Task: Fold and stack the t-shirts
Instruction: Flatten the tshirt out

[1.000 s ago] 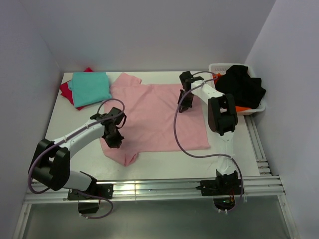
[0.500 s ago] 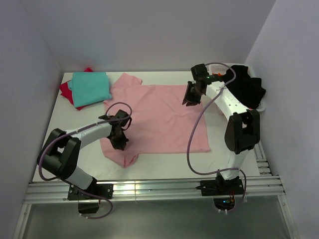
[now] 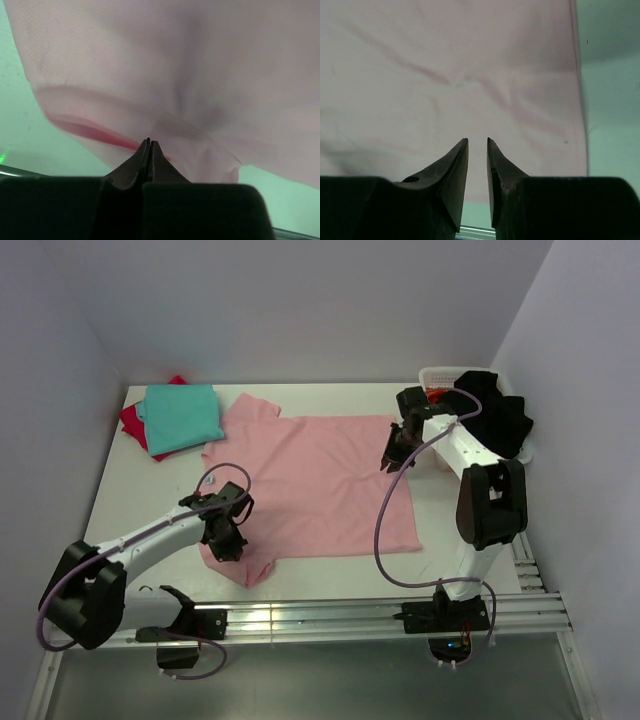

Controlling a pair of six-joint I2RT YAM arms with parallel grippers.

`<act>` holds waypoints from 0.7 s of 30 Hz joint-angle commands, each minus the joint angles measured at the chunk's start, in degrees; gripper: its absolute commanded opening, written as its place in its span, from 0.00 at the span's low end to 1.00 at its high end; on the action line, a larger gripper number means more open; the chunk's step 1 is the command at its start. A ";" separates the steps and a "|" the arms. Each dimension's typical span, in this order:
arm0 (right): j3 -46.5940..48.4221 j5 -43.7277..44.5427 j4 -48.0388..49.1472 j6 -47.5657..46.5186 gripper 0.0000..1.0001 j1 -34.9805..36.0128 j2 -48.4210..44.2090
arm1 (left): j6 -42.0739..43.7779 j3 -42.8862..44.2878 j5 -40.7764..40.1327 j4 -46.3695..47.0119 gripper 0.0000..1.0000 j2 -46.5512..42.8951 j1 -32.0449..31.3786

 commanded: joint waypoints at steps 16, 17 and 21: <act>-4.79 -1.07 2.34 -3.01 0.27 -0.95 -5.03 | -6.01 -2.49 -1.50 0.80 0.00 -2.61 -3.98; -5.40 -0.89 2.34 -3.02 0.27 -1.03 -5.46 | -5.92 -2.40 -1.33 0.97 0.00 -2.78 -3.90; -7.69 -0.89 3.03 -3.63 0.27 -1.21 -6.52 | -6.71 -2.31 -0.71 -0.25 0.00 -2.61 -3.99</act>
